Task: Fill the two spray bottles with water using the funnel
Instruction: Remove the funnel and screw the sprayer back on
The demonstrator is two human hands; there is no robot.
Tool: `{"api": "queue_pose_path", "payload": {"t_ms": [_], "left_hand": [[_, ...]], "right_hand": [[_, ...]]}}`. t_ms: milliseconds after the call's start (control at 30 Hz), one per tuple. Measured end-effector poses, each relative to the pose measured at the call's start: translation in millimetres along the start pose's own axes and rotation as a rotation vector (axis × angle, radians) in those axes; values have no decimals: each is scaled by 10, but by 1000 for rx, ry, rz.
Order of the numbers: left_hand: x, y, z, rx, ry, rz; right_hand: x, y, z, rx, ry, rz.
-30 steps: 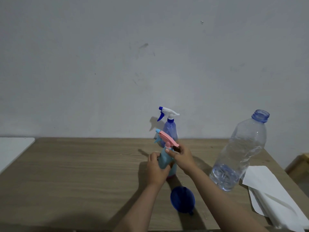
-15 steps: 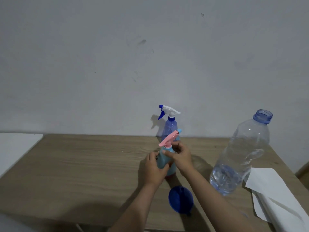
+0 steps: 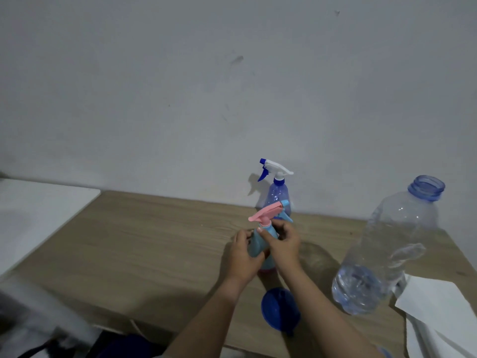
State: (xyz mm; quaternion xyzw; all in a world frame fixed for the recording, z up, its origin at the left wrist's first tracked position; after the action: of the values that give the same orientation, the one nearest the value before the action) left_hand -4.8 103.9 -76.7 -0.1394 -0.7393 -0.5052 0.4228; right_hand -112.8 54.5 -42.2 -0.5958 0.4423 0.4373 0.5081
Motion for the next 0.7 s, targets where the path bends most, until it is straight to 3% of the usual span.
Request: {"api": "queue_pose_path", "payload": {"t_ms": [133, 300, 567, 700], "left_hand": [[-32, -34, -17, 3, 3, 19], [-2, -26, 5, 12, -16, 12], [-74, -78, -26, 20, -10, 39], [-66, -63, -16, 0, -17, 23]], "right_hand": [[-43, -41, 32, 54, 8, -30], [7, 8, 62, -39, 84, 64], [-45, -82, 94, 78, 27, -46], [1, -60, 129, 40, 64, -12]]}}
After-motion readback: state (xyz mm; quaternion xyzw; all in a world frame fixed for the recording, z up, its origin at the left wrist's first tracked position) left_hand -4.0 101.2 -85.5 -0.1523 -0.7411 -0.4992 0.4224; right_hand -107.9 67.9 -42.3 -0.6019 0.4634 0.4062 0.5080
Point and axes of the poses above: each hand's wrist, its own z-axis away from the middle knuckle, its own y-axis out of the back of the hand, x = y × z, the point moved 1 cm from there along -z, towards the middle knuckle, and after that the axes turned 10 degrees about -z, right-handed, at the moved point
